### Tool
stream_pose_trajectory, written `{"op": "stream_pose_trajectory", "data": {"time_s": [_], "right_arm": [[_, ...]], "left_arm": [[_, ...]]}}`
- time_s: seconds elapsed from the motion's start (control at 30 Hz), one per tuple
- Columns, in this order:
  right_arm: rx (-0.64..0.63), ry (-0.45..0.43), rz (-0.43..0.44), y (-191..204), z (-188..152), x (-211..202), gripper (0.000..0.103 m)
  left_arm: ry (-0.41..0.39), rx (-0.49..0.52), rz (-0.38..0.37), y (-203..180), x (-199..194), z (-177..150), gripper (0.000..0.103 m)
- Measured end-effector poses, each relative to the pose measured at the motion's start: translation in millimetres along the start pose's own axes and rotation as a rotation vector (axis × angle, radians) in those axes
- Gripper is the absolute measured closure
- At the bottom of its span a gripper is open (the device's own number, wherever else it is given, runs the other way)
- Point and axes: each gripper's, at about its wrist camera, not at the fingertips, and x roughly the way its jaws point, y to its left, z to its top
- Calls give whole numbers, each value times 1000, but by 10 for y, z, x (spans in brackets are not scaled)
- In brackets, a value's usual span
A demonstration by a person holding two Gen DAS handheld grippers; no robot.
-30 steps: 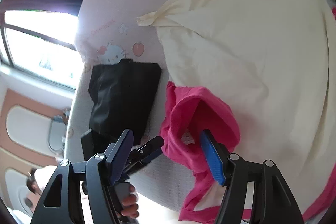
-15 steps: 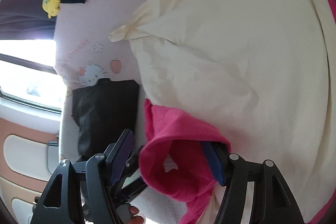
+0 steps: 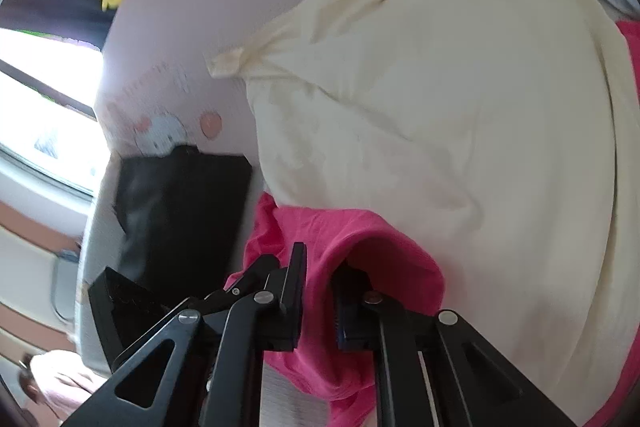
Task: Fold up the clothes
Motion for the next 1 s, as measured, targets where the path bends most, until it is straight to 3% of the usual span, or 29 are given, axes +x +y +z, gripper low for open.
{"op": "stream_pose_trajectory", "data": {"time_s": [0.17,0.53,0.83,0.87,0.93,1.0], "right_arm": [[9,-52,8,-40,110,-202,93],[193,-116,-9,-491,340,-455,93],[187,-183,-132,-550,454,-554,92],[177,-191,-147,-534,457,-560,90],[163,-196,-172,-512,460,-556,53],[144,-199,-186,-495,448,-581,47]], "left_arm": [[2,68,-28,-310,133,190,88],[70,277,0,-890,568,382,88],[134,327,16,-967,655,377,88],[159,320,15,-958,660,386,87],[223,303,7,-938,669,403,80],[254,315,-4,-971,628,402,71]]}}
